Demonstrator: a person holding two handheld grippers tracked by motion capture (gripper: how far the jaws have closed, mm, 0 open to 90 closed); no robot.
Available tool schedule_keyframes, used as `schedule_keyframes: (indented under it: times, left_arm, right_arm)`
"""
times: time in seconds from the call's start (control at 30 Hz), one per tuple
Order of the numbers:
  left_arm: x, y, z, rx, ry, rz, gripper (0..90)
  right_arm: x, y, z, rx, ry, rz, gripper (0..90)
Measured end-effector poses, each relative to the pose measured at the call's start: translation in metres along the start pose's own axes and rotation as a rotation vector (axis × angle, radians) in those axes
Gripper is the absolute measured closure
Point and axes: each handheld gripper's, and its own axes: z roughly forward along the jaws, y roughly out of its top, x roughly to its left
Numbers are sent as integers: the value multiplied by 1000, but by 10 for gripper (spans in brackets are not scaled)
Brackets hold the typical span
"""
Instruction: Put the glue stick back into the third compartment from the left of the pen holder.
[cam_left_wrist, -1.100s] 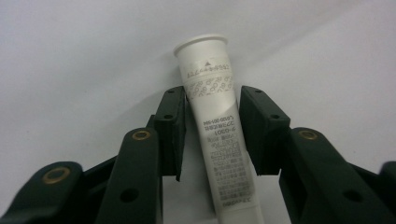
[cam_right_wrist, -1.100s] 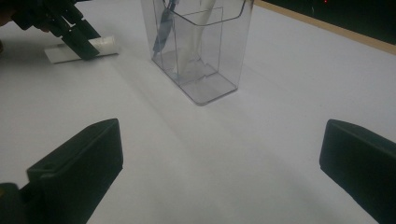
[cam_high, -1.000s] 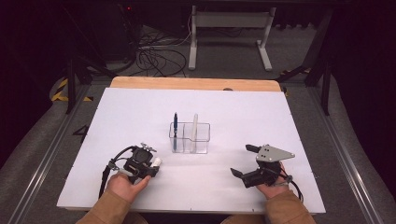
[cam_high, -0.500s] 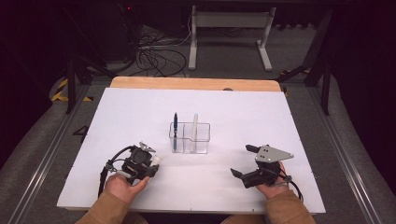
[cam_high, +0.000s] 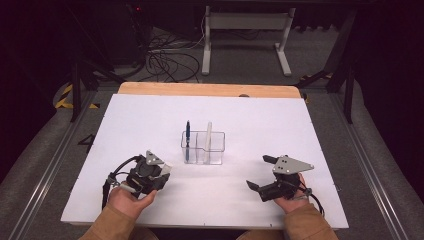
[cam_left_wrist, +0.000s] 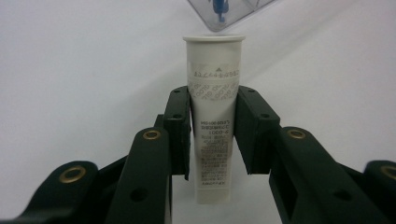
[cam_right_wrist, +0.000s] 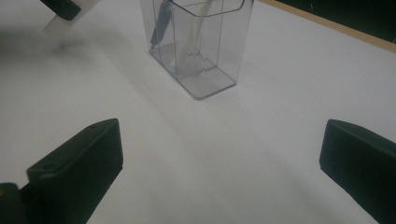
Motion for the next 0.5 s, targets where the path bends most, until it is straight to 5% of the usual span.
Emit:
schedule_keyframes:
  times: [0.5]
  left_arm:
    - [5,7,-17,-119,-67,7,682]
  right_arm:
    - [0,0,1,-1,1,5,1]
